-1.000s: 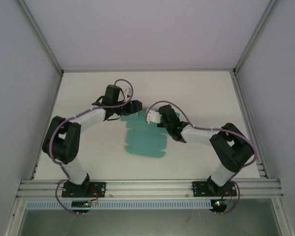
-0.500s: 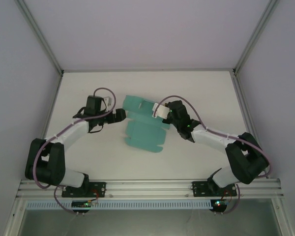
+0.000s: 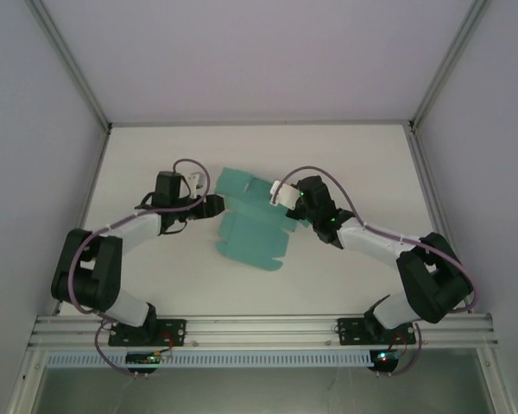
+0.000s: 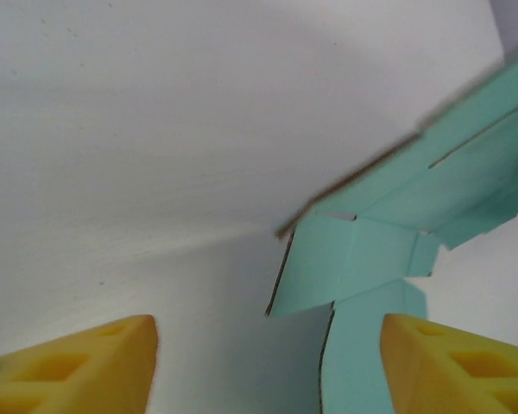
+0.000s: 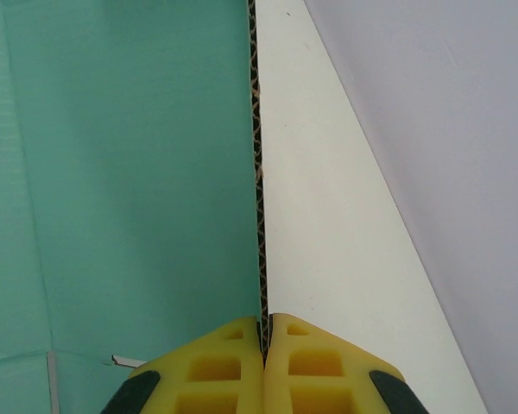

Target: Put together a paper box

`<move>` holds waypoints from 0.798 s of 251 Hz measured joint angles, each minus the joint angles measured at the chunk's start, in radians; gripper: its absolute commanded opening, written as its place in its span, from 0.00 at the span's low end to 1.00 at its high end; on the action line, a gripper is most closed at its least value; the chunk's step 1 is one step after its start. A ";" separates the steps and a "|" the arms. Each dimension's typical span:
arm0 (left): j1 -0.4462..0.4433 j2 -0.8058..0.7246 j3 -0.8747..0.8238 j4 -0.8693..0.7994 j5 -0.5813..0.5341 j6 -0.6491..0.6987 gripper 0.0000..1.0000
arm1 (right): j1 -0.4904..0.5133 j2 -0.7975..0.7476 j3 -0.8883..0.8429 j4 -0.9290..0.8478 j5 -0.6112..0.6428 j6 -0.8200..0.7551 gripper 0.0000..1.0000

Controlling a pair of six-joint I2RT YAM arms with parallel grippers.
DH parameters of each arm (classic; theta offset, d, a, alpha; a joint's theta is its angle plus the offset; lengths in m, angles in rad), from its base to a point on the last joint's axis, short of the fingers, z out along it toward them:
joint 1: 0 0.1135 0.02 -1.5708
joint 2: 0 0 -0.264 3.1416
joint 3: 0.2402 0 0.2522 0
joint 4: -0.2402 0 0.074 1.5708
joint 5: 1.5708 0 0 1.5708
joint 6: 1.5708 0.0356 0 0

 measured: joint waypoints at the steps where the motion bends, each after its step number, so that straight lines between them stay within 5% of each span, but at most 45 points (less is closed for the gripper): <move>1: 0.000 0.003 0.000 0.003 0.004 0.002 0.50 | 0.000 0.000 0.000 0.000 0.000 0.000 0.00; 44: 0.000 0.052 0.000 0.088 0.060 -0.020 0.17 | -0.002 0.000 0.000 -0.009 -0.010 0.016 0.00; 79: 0.000 0.061 -0.003 0.142 0.077 -0.040 0.00 | -0.012 0.000 0.004 -0.028 -0.011 0.044 0.00; 200: -0.073 -0.018 -0.090 0.240 0.092 0.035 0.00 | -0.070 0.018 0.119 -0.235 -0.061 0.225 0.00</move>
